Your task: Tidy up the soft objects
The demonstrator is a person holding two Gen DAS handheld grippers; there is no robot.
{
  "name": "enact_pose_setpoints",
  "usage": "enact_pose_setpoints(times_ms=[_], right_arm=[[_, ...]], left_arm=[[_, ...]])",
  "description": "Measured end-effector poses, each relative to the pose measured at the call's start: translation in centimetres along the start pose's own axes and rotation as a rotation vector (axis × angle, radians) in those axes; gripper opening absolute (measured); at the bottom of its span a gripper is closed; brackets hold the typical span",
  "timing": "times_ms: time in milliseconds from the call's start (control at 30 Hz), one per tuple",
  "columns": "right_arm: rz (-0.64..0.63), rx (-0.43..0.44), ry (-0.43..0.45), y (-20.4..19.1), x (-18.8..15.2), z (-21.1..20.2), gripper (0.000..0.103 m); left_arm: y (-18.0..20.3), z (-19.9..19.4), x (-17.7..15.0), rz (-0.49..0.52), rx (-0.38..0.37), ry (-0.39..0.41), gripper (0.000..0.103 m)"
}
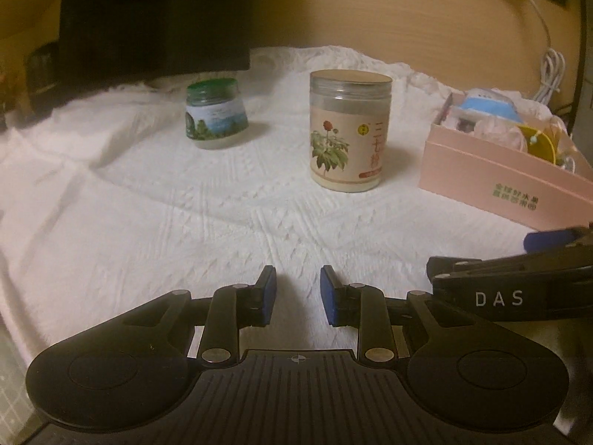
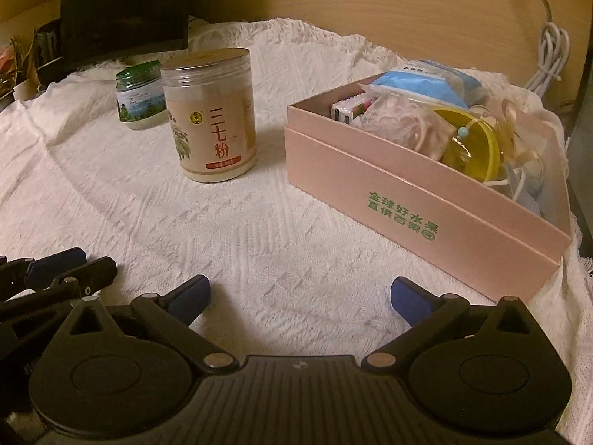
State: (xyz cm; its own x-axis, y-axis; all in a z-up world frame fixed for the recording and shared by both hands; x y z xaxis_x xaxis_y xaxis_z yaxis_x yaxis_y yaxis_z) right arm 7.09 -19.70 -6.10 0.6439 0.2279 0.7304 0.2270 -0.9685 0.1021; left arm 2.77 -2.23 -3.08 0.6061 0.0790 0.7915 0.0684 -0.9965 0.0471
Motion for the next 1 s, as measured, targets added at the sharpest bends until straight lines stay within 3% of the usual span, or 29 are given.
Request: enact_pose_setpoints(times_ms=[233,1000], right_arm=[[-0.038,0.018,0.07,-0.02,-0.74,-0.76,0.103],[-0.027,0.028,0.07,0.04,-0.78,-0.64,0.103]], left_arm=[[-0.54,0.04,0.11,-0.039,-0.018,-0.007,0.029],[-0.58,-0.02,0.09,-0.034,-0.015,-0.007,0.029]])
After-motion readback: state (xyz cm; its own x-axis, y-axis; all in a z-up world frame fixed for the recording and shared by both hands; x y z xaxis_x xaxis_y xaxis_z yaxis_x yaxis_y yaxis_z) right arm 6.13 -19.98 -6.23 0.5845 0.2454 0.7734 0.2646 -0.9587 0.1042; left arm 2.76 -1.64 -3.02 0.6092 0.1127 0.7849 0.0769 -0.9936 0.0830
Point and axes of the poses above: each gripper's, at about its wrist camera, not at the fingertips, and z roughly the way its jaws point, y to its right, x to its top, the point moved 5 cm from there along z, roughly the way its jaws point, and after that the axes turned 7 degrees about -z, right-handed, at the moved point
